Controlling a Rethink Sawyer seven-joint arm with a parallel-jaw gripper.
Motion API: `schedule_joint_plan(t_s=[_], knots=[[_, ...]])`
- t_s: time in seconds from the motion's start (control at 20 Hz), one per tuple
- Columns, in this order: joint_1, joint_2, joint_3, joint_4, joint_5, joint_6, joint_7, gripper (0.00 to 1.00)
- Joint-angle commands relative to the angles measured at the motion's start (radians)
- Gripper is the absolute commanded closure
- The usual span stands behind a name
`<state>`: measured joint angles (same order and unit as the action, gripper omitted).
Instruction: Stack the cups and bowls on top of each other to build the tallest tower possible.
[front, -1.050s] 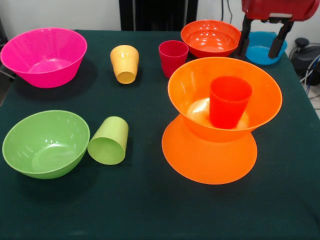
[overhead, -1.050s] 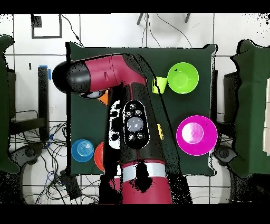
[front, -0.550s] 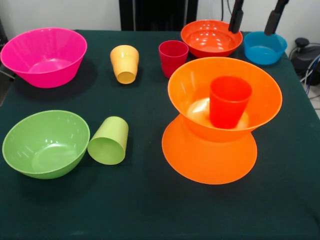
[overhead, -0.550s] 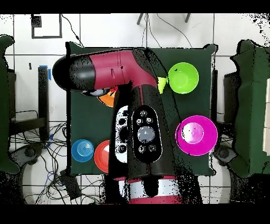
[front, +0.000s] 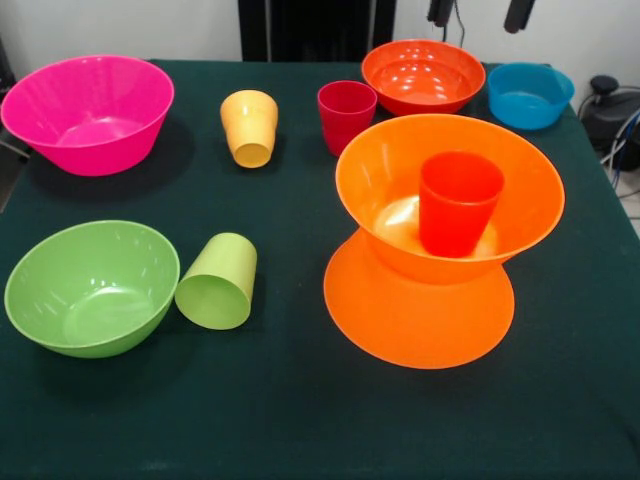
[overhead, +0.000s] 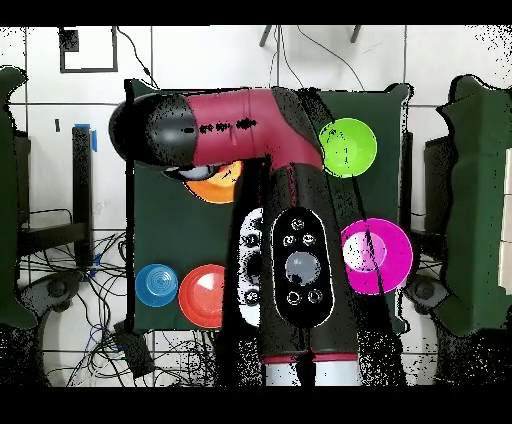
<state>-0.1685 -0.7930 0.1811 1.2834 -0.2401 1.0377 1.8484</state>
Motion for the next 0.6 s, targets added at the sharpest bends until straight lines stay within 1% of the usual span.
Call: schedule_joint_plan(t_s=[0.05, 0.15, 0.25, 0.35, 0.5, 0.6], knots=[[-0.065, 0.031, 0.023, -0.03, 0.007, 0.114, -0.035, 0.0], [-0.084, 0.035, 0.029, -0.046, 0.014, 0.125, -0.041, 0.0], [-0.104, 0.045, 0.035, -0.061, 0.014, 0.114, -0.049, 0.0], [-0.13, 0.075, 0.041, -0.085, 0.008, 0.095, -0.057, 0.0], [-0.156, 0.118, 0.037, -0.133, -0.027, 0.067, -0.071, 0.0], [-0.173, 0.138, 0.04, -0.16, -0.038, 0.062, -0.084, 0.0]])
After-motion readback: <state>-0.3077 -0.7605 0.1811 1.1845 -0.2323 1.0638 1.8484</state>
